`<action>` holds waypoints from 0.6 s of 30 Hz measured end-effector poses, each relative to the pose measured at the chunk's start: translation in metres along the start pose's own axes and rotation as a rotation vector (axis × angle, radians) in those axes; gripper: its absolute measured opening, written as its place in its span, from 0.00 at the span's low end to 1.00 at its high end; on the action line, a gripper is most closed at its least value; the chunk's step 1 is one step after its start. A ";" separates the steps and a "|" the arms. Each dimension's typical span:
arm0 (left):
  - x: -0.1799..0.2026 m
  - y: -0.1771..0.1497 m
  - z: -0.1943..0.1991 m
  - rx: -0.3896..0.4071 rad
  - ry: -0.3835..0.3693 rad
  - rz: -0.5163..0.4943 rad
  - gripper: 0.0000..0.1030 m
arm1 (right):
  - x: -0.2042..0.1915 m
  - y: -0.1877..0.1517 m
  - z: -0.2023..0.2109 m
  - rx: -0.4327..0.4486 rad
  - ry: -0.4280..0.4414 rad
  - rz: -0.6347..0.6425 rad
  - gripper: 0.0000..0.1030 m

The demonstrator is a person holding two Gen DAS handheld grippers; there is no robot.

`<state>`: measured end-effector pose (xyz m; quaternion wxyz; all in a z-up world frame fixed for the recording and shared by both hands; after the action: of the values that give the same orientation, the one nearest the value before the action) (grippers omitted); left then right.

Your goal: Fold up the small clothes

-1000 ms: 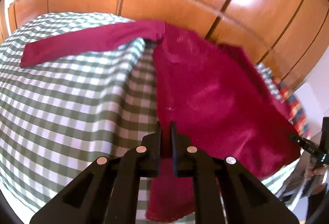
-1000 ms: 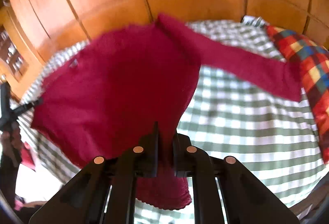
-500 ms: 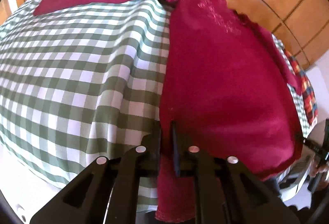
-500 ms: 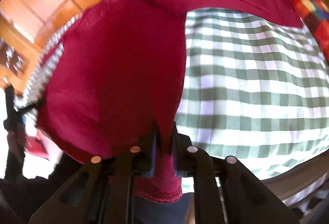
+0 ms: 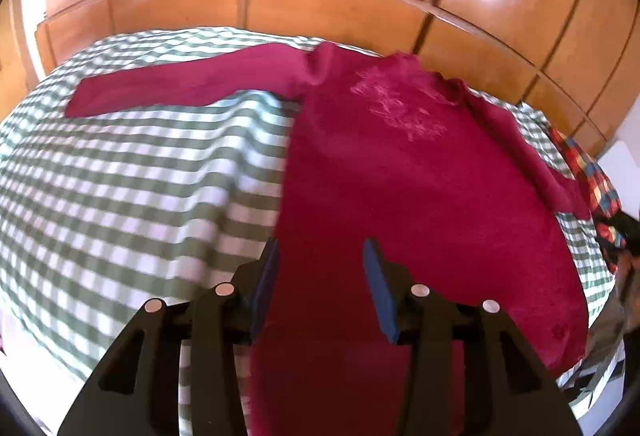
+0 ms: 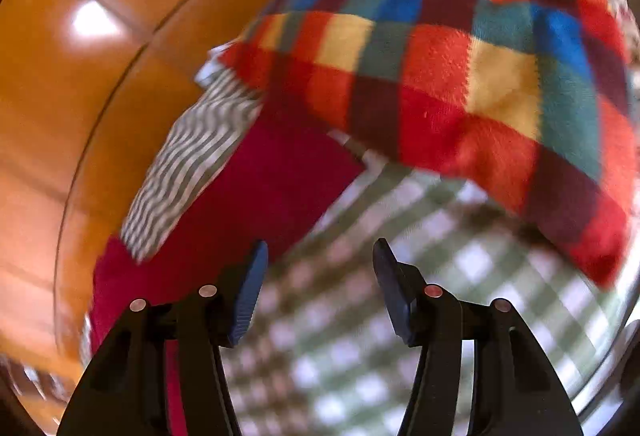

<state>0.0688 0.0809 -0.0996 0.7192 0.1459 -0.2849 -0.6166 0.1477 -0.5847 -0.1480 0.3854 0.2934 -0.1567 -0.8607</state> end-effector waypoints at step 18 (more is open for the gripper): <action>0.088 -0.027 -0.059 -0.127 -0.052 -0.160 0.42 | -0.033 0.108 0.074 0.363 -0.438 0.447 0.05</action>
<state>0.0890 -0.0180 -0.1413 0.6680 0.1063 -0.2512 -0.6923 0.1811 -0.6271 -0.0241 0.4631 0.1244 -0.4461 -0.7557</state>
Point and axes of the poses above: each gripper's, at about its wrist camera, not at the fingertips, and z roughly against the way its jaws point, x to its right, y to its top, the point moved 9 cm from there along -z, roughly the way its jaws point, and after that the axes turned 5 degrees about z, right-handed, at the moved point
